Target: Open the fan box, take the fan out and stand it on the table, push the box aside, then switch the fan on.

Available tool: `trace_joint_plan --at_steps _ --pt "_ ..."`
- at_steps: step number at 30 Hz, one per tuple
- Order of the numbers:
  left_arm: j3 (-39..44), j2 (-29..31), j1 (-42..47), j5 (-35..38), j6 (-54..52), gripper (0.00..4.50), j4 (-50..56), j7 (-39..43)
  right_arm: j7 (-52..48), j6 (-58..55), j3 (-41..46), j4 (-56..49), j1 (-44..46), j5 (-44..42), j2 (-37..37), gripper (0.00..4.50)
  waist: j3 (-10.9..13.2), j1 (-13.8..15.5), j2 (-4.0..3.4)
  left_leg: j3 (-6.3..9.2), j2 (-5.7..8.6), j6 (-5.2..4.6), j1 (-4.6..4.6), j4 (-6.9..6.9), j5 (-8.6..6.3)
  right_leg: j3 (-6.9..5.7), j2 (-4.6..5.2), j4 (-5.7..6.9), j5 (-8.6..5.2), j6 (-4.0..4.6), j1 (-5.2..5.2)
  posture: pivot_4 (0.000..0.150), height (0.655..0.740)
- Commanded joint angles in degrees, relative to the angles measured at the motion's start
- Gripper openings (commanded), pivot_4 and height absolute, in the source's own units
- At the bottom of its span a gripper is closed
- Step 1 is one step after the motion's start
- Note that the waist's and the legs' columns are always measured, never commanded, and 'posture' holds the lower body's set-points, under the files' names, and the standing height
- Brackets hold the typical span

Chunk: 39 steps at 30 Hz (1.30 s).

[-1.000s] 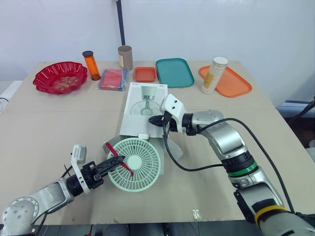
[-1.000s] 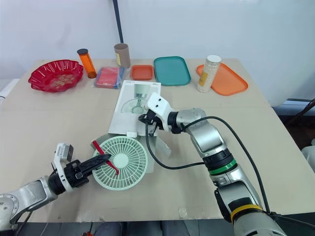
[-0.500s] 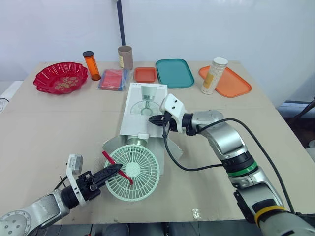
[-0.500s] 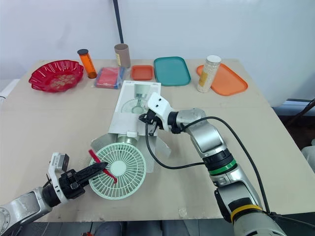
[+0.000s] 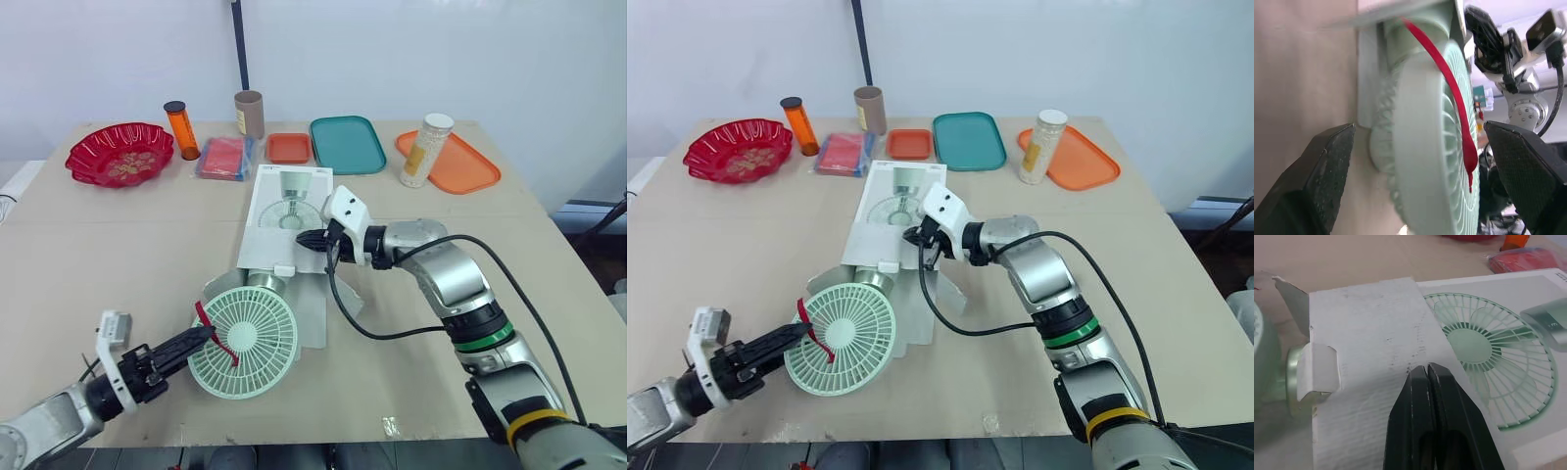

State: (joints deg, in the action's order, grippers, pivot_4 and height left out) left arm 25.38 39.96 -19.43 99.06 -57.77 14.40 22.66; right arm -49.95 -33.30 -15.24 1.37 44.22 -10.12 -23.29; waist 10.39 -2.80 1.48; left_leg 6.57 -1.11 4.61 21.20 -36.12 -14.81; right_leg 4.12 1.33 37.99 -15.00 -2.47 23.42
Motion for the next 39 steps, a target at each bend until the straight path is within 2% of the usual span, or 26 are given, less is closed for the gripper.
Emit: trace_joint_plan --at_steps 1,4,7,10,14,17,26,33,39 --pt "1.2 1.1 -0.8 -0.4 -0.9 4.48 2.5 2.9 -0.4 0.4 2.0 -2.1 1.9 -1.2 -0.2 0.0 0.0 0.0 0.0 0.0 0.0 0.0 0.0 0.0 0.0 0.0 0.0 0.0 0.0 0.0 0.0 0.15 0.74" --pt "0.8 2.6 -1.0 -6.7 -0.2 4.48 4.6 5.8 -1.0 0.4 2.8 -2.8 1.6 -2.2 -0.7 0.0 0.0 0.0 0.0 -0.01 0.01 0.0 0.01 0.0 0.0 0.01 0.01 0.0 -0.01 -0.01 0.0 0.15 0.74" --pt "2.1 7.1 -2.6 -20.7 5.2 4.48 6.3 13.9 -4.1 1.0 4.9 -6.3 -0.2 -5.3 -2.9 0.0 0.0 0.0 -0.01 0.0 0.0 0.0 0.04 0.04 0.0 -0.01 -0.03 0.0 -0.01 0.02 0.05 0.15 0.74" --pt "7.7 9.2 -4.6 -25.2 9.0 4.48 5.7 23.2 -8.0 2.2 6.5 -10.5 -3.3 -8.5 -5.7 0.0 0.0 0.0 -0.02 -0.02 0.01 0.0 0.04 0.08 0.0 0.0 0.0 -0.01 -0.05 0.03 0.05 0.15 0.74" --pt "12.4 10.7 -8.3 -37.0 18.5 4.48 7.3 33.3 -12.6 4.3 8.6 -14.1 -7.1 -12.3 -8.9 0.0 0.1 0.0 -0.02 -0.09 -0.04 -0.02 0.02 0.09 -0.02 -0.01 -0.01 -0.02 -0.26 -0.24 0.06 0.15 0.74" --pt "11.9 9.5 -5.7 -44.4 26.4 4.48 7.4 34.7 -14.9 5.0 10.4 -15.6 -9.1 -15.1 -10.6 0.0 0.1 0.0 -0.04 -0.18 -0.06 -0.02 -0.04 0.08 -0.02 0.01 0.01 -0.02 -0.25 -0.27 0.04 0.15 0.74" --pt "1.3 4.4 -1.9 -71.4 57.1 4.48 3.6 39.8 -19.2 6.6 12.6 -18.2 -14.3 -19.5 -15.0 0.0 0.1 0.0 -0.01 -0.23 -0.11 -0.04 0.0 0.09 -0.03 0.04 -0.03 -0.13 0.0 0.03 0.03 0.15 0.74" --pt "-0.7 0.6 5.1 -82.7 80.7 4.48 -9.6 37.4 -22.7 8.0 13.3 -20.7 -18.8 -21.8 -17.9 0.0 0.1 0.1 0.02 -0.23 -0.14 -0.06 -0.01 0.01 -0.03 0.01 -0.05 -0.17 -0.1 -0.34 -0.02 0.15 0.74" --pt "-4.1 0.4 8.3 -90.0 102.5 4.48 -17.6 36.1 -21.5 9.5 11.5 -20.0 -19.7 -19.8 -17.4 0.0 0.1 0.1 0.03 -0.24 -0.16 -0.06 -0.01 0.02 -0.04 0.01 -0.04 -0.22 0.09 -0.08 -0.03 0.15 0.74"
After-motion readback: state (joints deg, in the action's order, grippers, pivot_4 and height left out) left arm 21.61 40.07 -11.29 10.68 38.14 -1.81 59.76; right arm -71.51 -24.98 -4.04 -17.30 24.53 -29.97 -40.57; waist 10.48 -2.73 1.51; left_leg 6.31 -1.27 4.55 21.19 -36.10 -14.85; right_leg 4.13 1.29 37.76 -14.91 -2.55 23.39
